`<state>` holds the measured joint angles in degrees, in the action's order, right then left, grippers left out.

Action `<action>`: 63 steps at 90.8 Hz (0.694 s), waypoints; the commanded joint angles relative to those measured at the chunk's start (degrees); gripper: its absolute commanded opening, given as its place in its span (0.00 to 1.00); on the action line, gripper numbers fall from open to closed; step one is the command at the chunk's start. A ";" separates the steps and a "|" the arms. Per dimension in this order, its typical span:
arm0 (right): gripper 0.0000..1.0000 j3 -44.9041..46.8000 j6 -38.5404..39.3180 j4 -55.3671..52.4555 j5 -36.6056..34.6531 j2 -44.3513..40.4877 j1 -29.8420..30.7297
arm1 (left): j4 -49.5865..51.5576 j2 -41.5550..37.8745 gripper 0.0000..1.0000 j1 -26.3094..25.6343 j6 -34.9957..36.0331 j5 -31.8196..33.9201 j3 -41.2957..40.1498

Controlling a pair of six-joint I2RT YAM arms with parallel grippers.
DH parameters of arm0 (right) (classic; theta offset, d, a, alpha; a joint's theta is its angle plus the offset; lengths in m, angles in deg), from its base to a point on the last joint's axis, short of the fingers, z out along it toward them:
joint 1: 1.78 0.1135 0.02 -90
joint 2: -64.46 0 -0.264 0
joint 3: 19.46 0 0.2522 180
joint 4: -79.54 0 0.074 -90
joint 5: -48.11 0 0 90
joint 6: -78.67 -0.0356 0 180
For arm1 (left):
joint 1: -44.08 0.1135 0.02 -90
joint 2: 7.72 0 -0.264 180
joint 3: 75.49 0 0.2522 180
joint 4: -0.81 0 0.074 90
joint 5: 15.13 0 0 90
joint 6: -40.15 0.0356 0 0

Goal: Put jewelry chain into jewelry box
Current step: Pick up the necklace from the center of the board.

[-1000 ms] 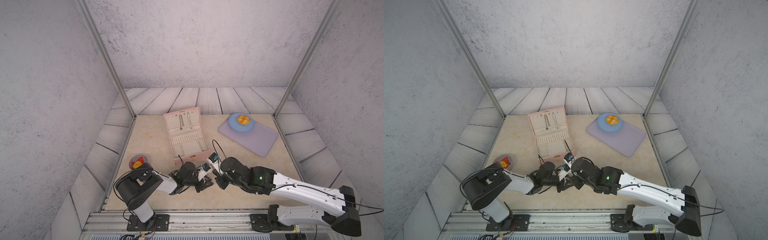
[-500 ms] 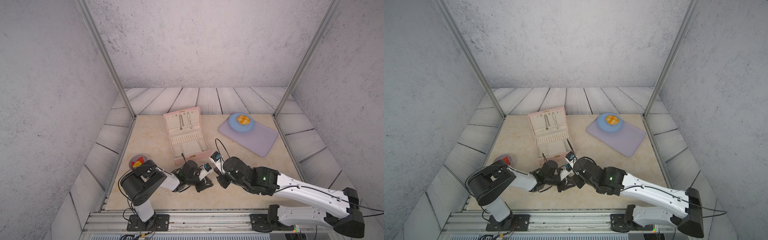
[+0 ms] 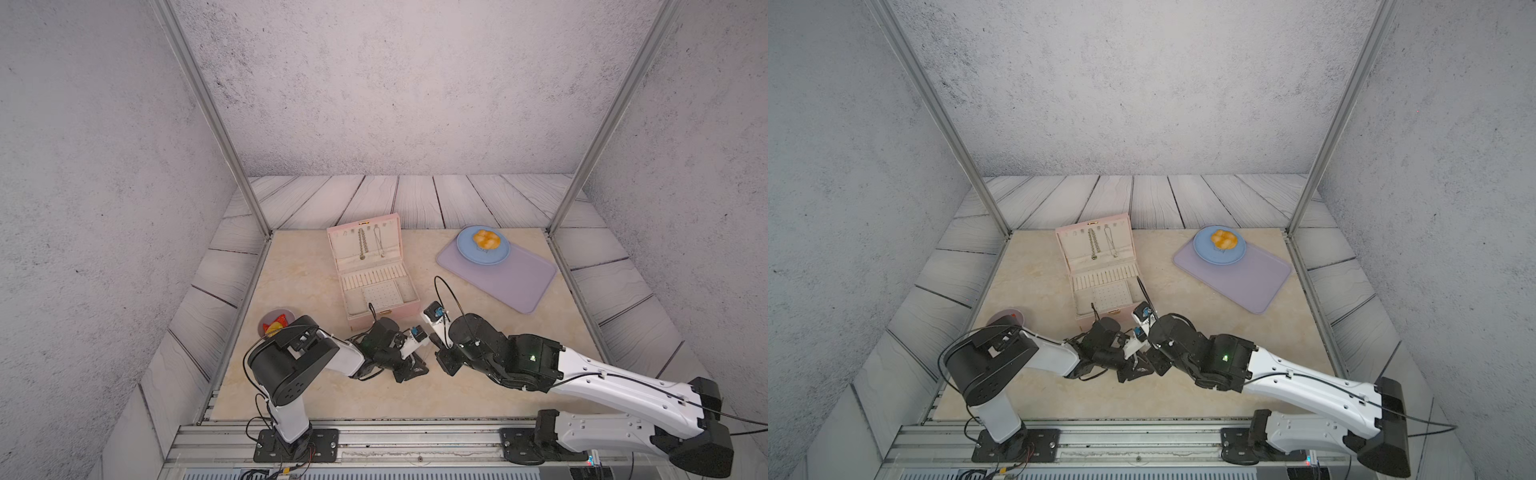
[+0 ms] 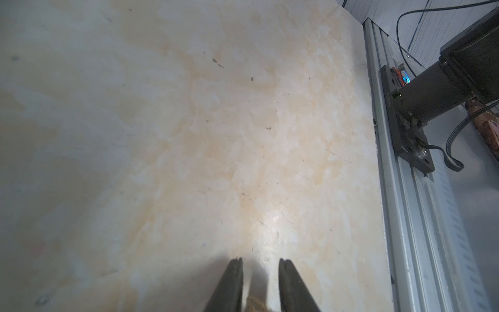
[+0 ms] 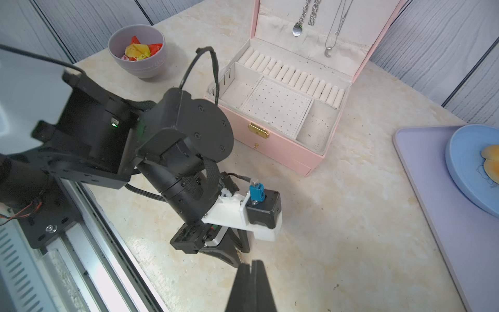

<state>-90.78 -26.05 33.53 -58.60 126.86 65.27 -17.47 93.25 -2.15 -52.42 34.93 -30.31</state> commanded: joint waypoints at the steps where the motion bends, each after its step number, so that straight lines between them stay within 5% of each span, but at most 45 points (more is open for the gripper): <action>1: 0.00 -1.58 0.38 0.87 -1.69 -1.68 -0.16 | 2.86 1.30 0.28 0.32 1.17 -0.74 0.77; 63: 0.00 -1.50 0.18 0.91 -3.83 -2.89 -0.16 | 4.57 2.05 0.16 0.28 1.52 -1.18 1.72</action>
<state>-90.80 -25.86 34.30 -59.98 125.65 65.27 -15.48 94.01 -2.15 -51.50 33.88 -29.09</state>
